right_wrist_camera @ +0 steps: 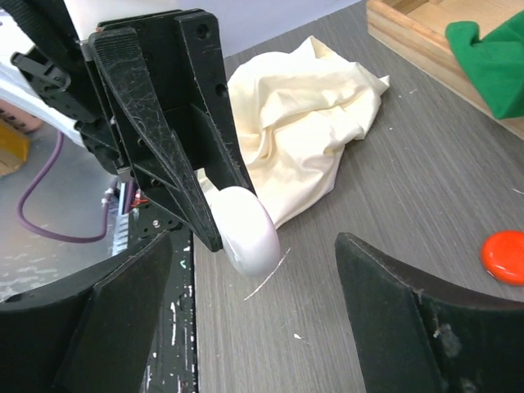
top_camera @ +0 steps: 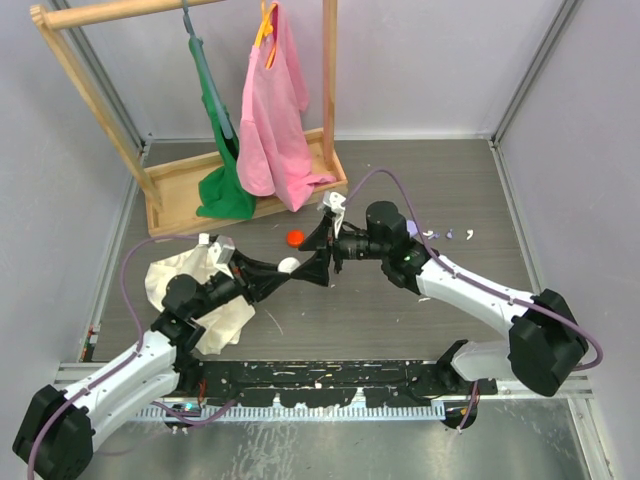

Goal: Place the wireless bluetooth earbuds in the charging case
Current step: Open the charging case.

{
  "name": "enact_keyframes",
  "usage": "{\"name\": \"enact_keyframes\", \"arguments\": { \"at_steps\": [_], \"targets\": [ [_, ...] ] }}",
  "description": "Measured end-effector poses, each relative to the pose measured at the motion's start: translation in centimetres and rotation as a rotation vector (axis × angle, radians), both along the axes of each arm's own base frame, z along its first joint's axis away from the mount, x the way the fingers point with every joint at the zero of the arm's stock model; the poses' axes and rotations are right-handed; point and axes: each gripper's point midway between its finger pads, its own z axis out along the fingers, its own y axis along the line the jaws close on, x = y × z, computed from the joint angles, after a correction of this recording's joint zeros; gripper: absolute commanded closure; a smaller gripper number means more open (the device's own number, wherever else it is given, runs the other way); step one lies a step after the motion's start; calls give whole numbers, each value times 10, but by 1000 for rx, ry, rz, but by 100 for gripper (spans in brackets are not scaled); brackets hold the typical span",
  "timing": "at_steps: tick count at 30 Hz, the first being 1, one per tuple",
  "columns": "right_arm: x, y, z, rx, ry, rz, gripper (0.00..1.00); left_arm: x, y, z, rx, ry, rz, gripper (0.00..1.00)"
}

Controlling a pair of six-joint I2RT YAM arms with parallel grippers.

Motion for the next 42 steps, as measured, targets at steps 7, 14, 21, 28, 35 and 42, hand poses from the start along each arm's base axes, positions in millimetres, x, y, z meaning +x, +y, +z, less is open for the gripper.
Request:
{"name": "enact_keyframes", "arguments": {
  "at_steps": [7, 14, 21, 28, 35, 42],
  "targets": [
    [-9, -7, 0, 34, 11, 22, 22, -12, -4, 3, -6, -4, -68, 88],
    [-12, -11, 11, 65, -7, 11, 23, -23, -7, 6, -9, -16, -124, 90],
    [-12, -13, 16, 78, -19, 3, 24, -25, -8, 11, -18, -19, -135, 92],
    [-10, -10, 9, 67, -3, 7, 25, -23, -10, 8, -15, 5, -141, 93],
    [-8, -7, -4, 44, 25, 13, 26, -24, -9, 12, -27, -8, -140, 94],
    [-7, -6, -6, 33, 17, 1, 28, -23, -9, 14, -33, -13, -133, 95]
  ]
}}
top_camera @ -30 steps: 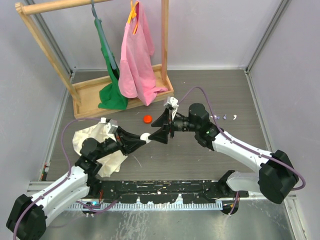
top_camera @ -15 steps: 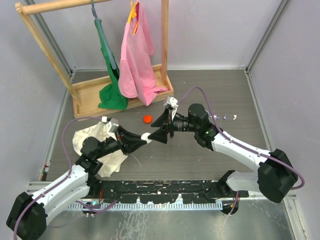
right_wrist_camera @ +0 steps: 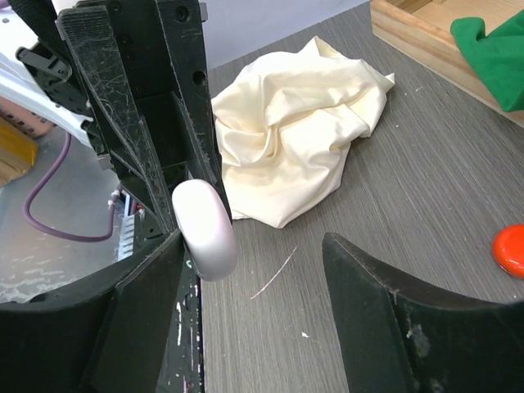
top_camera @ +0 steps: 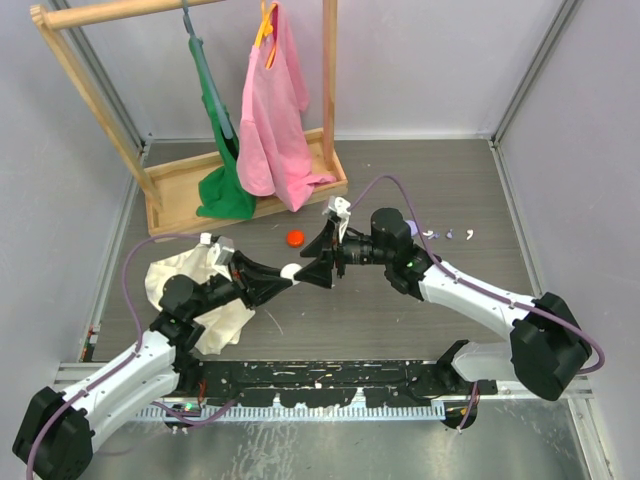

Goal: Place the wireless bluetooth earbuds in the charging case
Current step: Open the charging case.

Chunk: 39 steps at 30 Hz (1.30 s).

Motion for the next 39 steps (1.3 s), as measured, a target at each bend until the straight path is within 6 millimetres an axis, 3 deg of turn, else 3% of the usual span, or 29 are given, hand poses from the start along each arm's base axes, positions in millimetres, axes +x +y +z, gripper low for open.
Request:
{"name": "enact_keyframes", "arguments": {
  "at_steps": [39],
  "targets": [
    [1, -10, 18, -74, -19, -53, 32, -13, -10, 3, 8, -91, -62, 99]
  ]
}}
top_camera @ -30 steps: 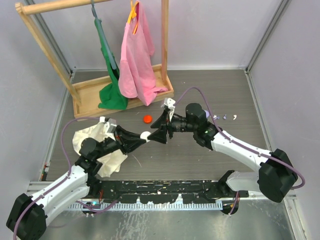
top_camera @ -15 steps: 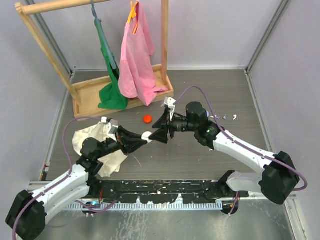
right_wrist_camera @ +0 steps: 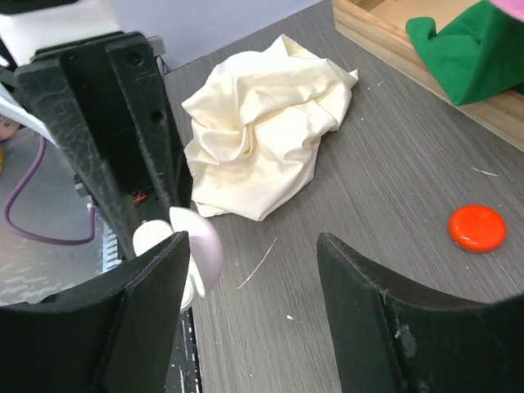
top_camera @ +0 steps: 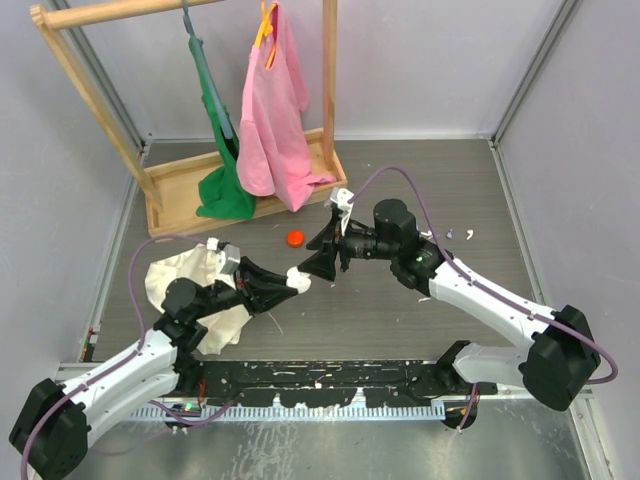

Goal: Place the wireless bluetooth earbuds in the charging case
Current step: Open the charging case.

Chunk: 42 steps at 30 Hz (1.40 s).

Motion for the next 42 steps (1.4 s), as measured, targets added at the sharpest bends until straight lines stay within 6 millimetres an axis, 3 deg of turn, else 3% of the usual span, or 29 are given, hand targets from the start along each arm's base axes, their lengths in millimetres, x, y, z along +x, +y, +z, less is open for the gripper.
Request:
{"name": "enact_keyframes", "arguments": {
  "at_steps": [4, 16, 27, 35, 42],
  "targets": [
    [7, -1, 5, -1, -6, -33, 32, -8, -3, 1, -1, -13, -35, 99],
    [0, -2, 10, -5, 26, -18, 31, -13, -3, 2, 2, -56, -46, 99],
    [-26, -1, 16, -4, 27, 64, 32, -20, -6, 6, -3, -96, -77, 99],
    [-34, 3, 16, -10, -2, 100, 43, -26, -7, 10, -16, -111, -94, 99],
    [-38, 3, 16, -7, -20, 128, 45, -29, -8, 14, -28, -126, -103, 99]
  ]
}}
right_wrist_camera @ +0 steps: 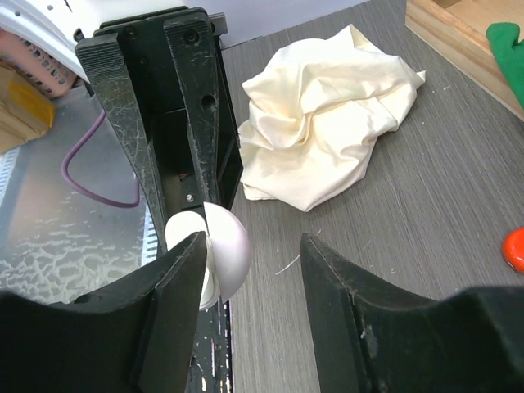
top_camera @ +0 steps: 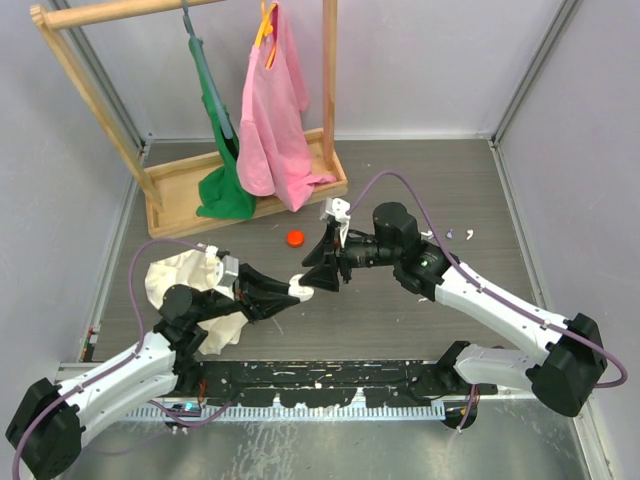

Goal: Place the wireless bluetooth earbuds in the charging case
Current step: Open the charging case.

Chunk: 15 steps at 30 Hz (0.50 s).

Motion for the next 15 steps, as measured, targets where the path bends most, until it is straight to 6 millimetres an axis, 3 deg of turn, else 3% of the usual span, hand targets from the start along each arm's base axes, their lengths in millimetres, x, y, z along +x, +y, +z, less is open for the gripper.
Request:
{"name": "enact_keyframes", "arguments": {
  "at_steps": [6, 15],
  "targets": [
    [-7, 0, 2, 6, -24, 39, 47, -2, -1, 4, -11, -11, -8, 99],
    [-14, 1, 3, 3, -46, 75, 62, -4, -2, 4, -12, -9, -15, 95]
  ]
}}
